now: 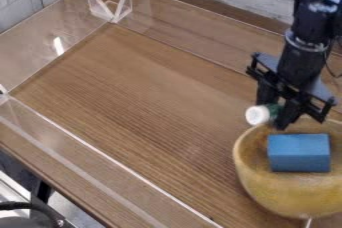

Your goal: Remove the green marker from inside the brown bowl and put it on the table

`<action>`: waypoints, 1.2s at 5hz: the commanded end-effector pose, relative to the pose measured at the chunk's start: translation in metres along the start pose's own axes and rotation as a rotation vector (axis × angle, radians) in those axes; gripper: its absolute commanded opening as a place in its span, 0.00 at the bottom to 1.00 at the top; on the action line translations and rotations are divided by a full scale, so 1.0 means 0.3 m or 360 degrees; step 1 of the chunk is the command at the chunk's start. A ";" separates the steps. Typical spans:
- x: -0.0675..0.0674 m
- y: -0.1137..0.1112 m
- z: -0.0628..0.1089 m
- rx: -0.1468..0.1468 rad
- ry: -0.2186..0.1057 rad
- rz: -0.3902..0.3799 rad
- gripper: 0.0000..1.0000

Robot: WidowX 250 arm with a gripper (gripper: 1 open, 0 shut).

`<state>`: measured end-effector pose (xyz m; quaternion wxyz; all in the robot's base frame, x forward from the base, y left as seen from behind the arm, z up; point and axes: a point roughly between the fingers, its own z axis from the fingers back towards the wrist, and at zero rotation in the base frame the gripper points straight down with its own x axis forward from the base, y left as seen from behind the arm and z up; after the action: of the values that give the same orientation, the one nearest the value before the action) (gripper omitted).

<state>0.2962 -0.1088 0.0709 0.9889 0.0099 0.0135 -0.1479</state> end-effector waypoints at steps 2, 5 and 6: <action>0.032 0.051 0.219 0.0063 -0.0207 0.0020 0.00; -0.006 0.059 0.241 0.0060 -0.0238 0.0171 0.00; -0.016 0.061 0.238 0.0058 -0.0244 0.0240 0.00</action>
<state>0.2940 -0.0936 0.1212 0.9959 0.0252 -0.0284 -0.0816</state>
